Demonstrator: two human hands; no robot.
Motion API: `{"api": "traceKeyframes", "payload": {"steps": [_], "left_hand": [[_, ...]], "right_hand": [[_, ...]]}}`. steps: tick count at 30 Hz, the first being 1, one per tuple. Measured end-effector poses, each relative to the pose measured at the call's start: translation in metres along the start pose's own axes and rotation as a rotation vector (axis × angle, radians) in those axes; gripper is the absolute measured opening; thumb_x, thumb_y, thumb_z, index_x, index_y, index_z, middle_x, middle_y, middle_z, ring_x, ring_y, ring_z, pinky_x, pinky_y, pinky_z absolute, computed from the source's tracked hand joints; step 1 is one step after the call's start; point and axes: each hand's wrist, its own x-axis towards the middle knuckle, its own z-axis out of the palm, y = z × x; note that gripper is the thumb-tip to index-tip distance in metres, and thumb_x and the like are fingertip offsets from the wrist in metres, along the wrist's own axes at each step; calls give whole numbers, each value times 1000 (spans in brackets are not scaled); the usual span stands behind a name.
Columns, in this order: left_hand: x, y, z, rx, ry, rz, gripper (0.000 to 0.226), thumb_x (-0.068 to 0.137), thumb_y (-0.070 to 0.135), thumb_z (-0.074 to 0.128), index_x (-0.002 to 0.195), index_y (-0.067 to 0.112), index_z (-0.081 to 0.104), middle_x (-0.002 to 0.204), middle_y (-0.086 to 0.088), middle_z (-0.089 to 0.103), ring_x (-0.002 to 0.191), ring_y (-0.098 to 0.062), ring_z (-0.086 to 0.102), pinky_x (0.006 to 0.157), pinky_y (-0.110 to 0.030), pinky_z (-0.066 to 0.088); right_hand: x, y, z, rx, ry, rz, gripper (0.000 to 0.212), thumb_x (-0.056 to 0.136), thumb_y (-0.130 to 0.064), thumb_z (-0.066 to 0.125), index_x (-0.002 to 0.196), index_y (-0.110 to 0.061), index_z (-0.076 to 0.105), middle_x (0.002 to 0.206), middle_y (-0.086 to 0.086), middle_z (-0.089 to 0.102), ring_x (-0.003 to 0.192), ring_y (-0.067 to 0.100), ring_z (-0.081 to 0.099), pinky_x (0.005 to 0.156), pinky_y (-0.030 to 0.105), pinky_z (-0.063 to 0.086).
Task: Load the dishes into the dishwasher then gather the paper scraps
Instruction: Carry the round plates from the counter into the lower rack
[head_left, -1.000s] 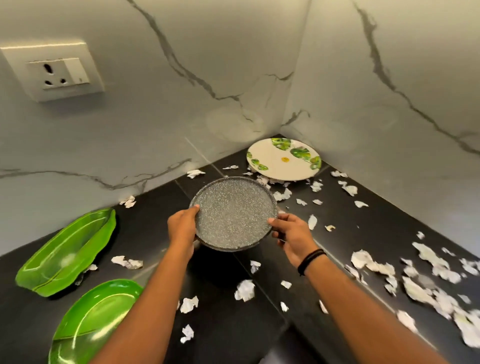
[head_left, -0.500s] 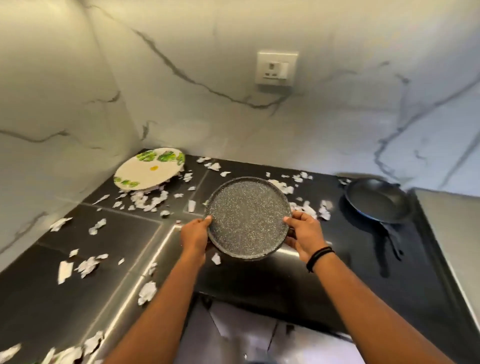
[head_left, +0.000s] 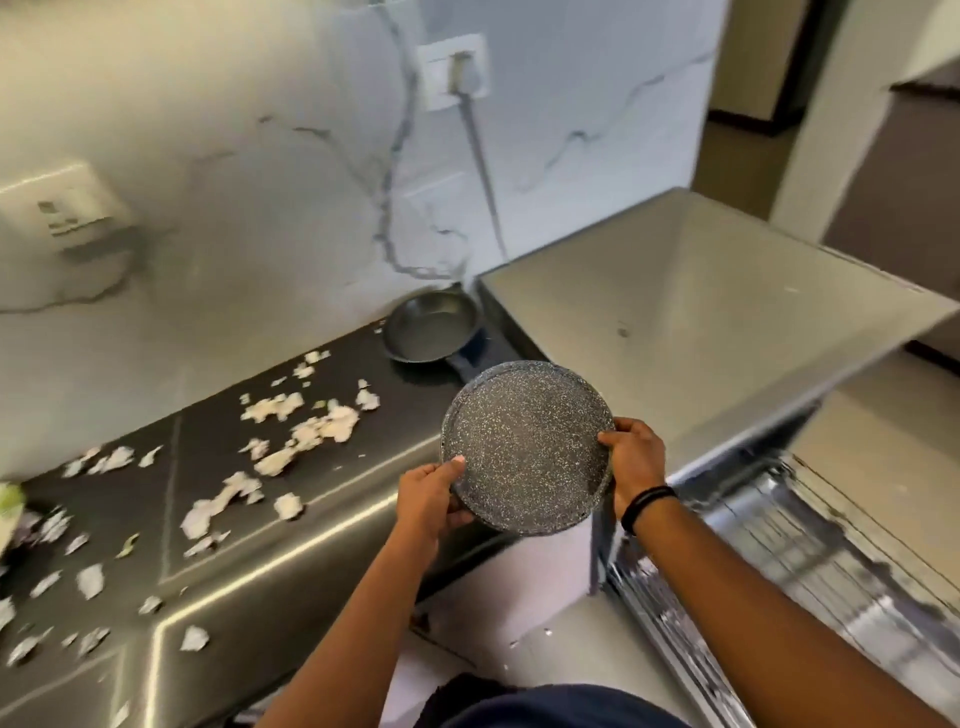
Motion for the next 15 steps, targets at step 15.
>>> {"api": "traceKeyframes", "payload": {"steps": [15], "left_hand": [[-42, -11, 298, 394, -740, 69, 60, 92, 70, 48, 125, 24, 65, 125, -6, 70, 120, -29, 63, 107, -56, 45]], "right_hand": [[6, -7, -281, 435, 601, 24, 36, 88, 15, 45, 91, -19, 58, 91, 7, 62, 85, 24, 56, 91, 52, 53]]}}
